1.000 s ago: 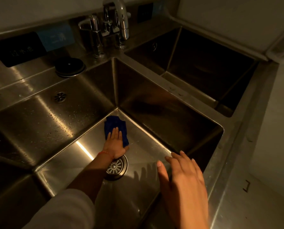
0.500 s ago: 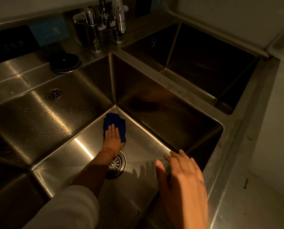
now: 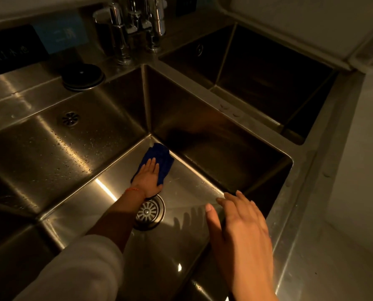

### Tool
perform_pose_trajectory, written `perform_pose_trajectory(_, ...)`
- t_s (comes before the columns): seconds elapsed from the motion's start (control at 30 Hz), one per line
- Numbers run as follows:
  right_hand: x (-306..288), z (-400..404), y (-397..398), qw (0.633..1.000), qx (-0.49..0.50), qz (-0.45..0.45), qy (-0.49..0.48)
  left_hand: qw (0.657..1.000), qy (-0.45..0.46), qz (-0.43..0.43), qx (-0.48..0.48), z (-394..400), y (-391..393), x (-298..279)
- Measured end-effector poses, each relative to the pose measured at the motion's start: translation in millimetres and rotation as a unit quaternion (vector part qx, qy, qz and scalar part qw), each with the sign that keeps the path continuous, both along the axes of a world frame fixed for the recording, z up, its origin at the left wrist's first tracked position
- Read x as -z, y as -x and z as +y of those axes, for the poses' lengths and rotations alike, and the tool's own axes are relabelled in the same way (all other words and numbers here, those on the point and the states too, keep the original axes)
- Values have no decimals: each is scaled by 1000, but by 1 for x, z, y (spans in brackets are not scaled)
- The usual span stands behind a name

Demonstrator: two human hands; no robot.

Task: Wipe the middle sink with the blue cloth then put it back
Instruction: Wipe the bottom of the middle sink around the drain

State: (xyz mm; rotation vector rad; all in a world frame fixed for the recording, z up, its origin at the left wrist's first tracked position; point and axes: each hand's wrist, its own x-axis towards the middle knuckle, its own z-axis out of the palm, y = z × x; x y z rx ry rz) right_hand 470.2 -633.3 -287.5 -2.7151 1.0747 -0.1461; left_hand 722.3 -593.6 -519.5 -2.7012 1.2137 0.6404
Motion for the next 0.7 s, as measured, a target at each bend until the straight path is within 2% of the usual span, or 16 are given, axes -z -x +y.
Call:
perform_pose_trajectory(0.07,0,-1,0,999,-16,11,-30,999,11,-14,-49,-5,10,0)
perform_pose_trajectory(0.17,3,-4,3,998,-17,-30,-50,996,-5,-27,-88,-9,20,4)
perform_pose_trajectory(0.3,-1,-6,1,993,-5,-82,-81,997,-19,-24,-75,-9,15,6)
perform_pose_trajectory(0.4,-3,-17,2,992,12,-122,-40,998,-21,-16,-57,-5,9,9)
perform_pose_trajectory(0.47,-5,-31,4,993,11,-117,-2,999,-25,-11,-46,-3,7,11)
perform_pose_trajectory(0.7,0,-60,-2,999,-11,-43,23,1000,-14,-6,-11,6,10,13)
